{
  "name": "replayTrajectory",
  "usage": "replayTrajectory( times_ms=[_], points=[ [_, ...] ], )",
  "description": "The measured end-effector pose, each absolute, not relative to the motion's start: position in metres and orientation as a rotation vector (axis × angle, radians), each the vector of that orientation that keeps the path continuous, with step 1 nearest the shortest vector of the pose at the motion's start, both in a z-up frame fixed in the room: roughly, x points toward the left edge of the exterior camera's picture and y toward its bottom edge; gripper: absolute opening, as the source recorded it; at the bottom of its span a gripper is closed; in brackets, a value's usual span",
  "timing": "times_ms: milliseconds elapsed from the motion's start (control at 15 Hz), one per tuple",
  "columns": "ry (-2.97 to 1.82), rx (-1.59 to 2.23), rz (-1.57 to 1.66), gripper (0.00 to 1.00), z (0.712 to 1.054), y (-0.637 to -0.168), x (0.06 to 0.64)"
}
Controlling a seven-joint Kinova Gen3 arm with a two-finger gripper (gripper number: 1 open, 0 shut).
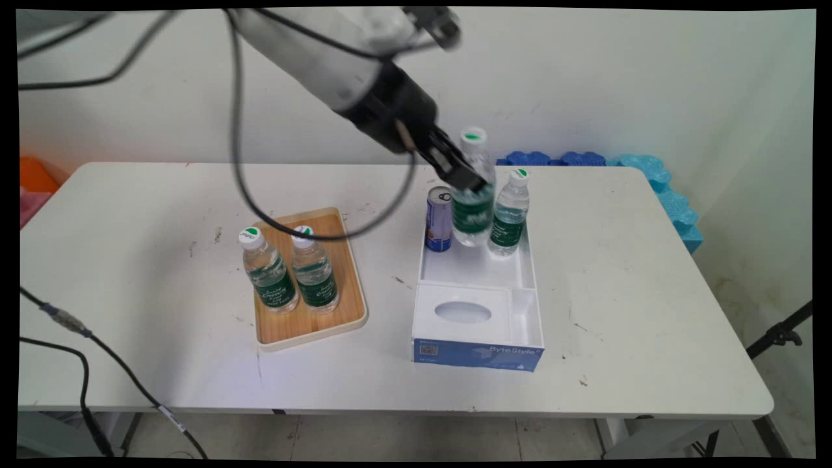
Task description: Place the picked object on the tray
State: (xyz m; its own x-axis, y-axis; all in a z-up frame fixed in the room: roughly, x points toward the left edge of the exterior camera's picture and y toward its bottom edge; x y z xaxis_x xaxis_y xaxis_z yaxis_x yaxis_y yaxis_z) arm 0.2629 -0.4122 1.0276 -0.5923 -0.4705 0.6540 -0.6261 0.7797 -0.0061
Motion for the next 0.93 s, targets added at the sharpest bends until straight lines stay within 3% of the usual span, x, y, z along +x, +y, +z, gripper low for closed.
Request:
replayTrajectory(
  times_ms=[467, 933],
  points=[
    [-2.309, 0.802, 0.361, 0.0, 1.089, -0.4, 0.364],
    [-2.375, 0.859, 0.379, 0.0, 1.092, -0.404, 0.47]
  ],
)
